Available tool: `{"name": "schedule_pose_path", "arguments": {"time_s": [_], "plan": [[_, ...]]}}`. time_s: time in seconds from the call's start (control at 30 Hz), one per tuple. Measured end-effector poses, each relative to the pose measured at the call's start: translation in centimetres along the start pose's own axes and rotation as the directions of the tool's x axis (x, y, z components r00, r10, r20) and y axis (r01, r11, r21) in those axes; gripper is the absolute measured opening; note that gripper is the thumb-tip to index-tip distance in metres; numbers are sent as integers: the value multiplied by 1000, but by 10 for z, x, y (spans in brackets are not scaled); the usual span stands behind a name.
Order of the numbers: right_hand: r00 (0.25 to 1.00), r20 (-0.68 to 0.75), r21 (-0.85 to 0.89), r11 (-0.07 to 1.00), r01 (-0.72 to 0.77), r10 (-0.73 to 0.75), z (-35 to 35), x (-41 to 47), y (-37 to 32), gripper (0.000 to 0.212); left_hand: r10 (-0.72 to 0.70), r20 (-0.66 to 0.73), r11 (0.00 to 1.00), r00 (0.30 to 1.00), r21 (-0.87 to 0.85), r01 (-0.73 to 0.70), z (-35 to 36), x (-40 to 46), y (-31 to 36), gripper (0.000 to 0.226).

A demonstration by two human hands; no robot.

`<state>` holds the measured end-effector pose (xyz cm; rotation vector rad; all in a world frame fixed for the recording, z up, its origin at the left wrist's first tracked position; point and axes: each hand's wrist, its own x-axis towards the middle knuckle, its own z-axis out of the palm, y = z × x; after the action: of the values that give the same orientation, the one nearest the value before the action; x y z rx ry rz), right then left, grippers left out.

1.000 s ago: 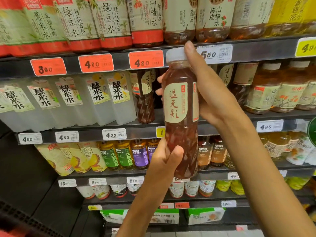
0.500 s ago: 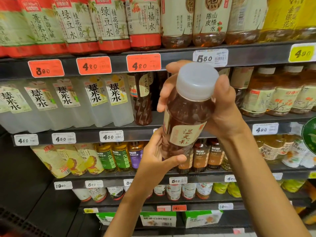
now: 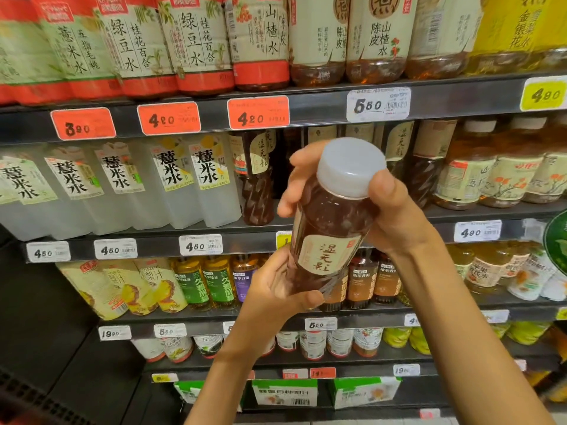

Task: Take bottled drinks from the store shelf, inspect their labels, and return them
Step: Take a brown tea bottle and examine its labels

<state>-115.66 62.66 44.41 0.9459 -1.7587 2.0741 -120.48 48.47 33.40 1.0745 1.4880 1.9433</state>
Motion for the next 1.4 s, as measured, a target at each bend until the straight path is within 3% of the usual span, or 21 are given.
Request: {"name": "schedule_pose_path", "arguments": {"time_s": [0.23,0.37,0.43,0.53,0.67,0.73,0.8,0.9,0.97,1.03,1.13,1.23,1.4], "plan": [[996,-87,-23,999,34,-36,7,-1,0,59,-30,37,999,999,21,30,-2,3,4,72],[958,-284,64,998,-25,43,2,7,0,56,-77,108,997,991,2,78,-2,-1,3,62],[942,-318,172,984,-52,105,-5,8,2,54,-126,143,992,982,33,122,-1,-4,2,59],[932,-329,256,964,-68,153,-10,9,8,41,-242,171,970,955,50,237,-1,-5,-5,73],[895,-418,187,979,-81,154,-13,7,14,30,-313,189,950,931,45,310,-6,-5,-12,73],[850,-521,34,997,-70,77,-15,6,15,25,-294,153,956,943,41,291,-7,-2,-11,54],[799,-601,-138,987,-87,-13,-13,7,17,21,-301,25,953,953,32,301,-2,4,-6,47],[774,-633,-164,972,-165,24,-14,9,19,22,-377,-162,925,912,-121,361,4,11,-7,70],[793,-591,2,984,-179,146,-17,11,17,32,-424,-87,882,902,-266,389,4,12,-6,77],[823,-512,207,965,-159,246,-16,11,18,42,-427,140,783,893,-436,443,7,6,-1,73],[872,-386,386,911,-144,301,-9,12,24,42,-399,323,693,858,-507,513,11,3,-1,67],[871,-398,344,927,-151,289,-6,15,25,39,-435,246,745,866,-442,500,10,6,-4,70],[795,-594,-55,980,-193,123,-4,18,22,27,-363,-98,916,927,-222,335,1,9,-1,58]]}}
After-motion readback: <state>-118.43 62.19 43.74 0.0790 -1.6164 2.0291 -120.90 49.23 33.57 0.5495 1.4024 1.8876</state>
